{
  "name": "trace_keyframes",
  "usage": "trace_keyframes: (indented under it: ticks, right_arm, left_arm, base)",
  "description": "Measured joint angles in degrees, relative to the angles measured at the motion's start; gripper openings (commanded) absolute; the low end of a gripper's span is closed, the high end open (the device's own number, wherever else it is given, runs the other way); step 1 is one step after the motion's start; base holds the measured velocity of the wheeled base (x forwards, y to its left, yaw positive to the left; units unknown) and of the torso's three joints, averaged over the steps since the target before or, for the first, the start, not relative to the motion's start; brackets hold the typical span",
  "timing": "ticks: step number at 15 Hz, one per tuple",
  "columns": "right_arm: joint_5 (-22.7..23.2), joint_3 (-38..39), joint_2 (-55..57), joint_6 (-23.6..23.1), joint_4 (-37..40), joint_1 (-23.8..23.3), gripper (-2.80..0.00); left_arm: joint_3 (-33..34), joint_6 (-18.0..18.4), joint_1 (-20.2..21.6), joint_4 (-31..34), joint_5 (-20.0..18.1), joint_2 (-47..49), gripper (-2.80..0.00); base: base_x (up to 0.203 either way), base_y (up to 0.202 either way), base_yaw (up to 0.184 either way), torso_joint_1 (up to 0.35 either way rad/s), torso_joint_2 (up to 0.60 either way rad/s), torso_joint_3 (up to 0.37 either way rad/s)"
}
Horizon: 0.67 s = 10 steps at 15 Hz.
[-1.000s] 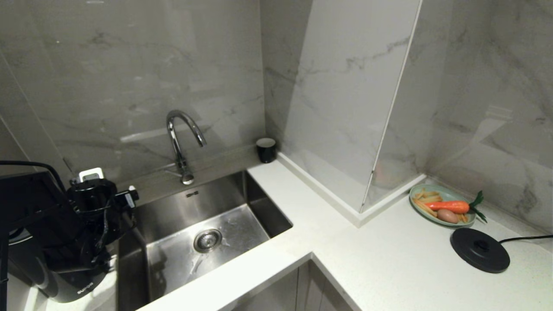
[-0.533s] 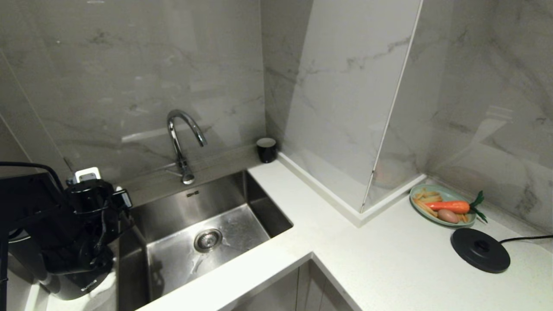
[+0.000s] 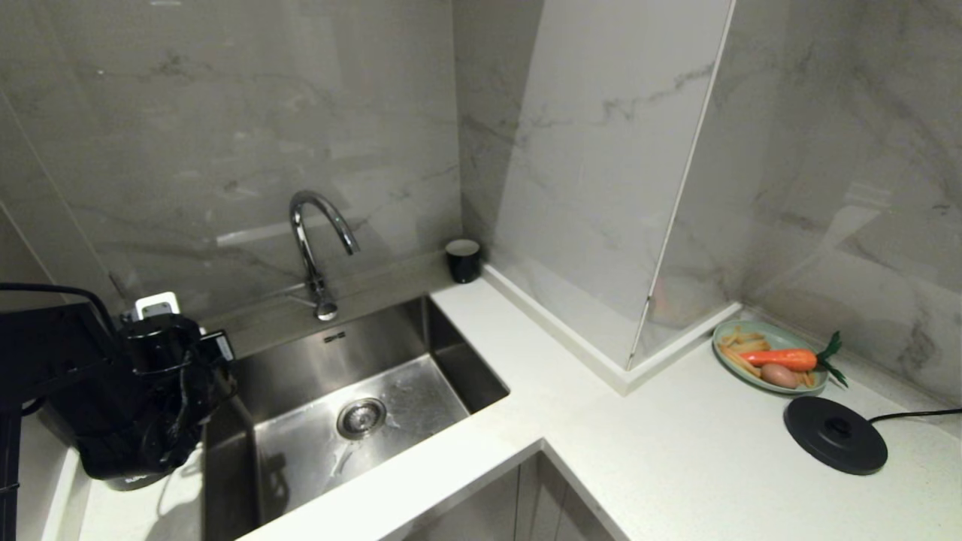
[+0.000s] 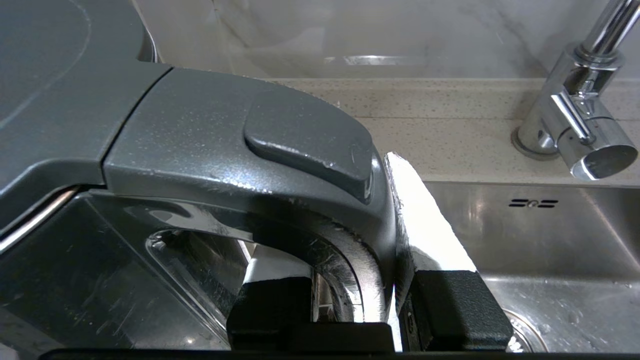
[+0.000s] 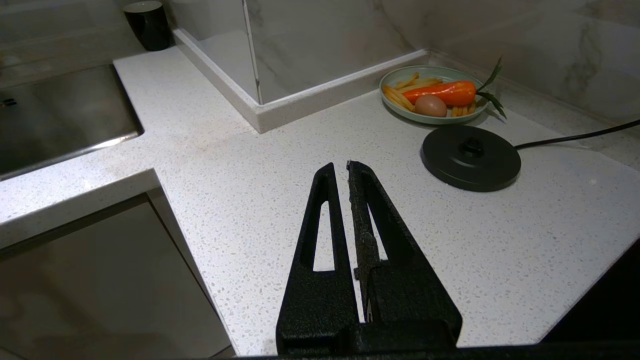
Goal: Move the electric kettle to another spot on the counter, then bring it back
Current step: Grab the kettle
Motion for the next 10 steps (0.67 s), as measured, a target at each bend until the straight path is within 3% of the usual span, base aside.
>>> trace_keyframes:
  ticks: [4, 10]
  right_arm:
    - [-0.05, 0.0, 0.0, 0.08, 0.01, 0.0, -2.8]
    - [-0.02, 0.0, 0.0, 0.03, 0.02, 0.0, -2.8]
  left_arm:
    - [0.96, -0.02, -0.87, 0.09, -0.22, -1.69, -2.8]
    - [6.6, 0.0, -6.82, 0.06, -3.06, -8.7, -2.8]
  base:
    - [0.0, 0.0, 0.0, 0.0, 0.0, 0.0]
    - [0.0, 0.0, 0.0, 0.0, 0.0, 0.0]
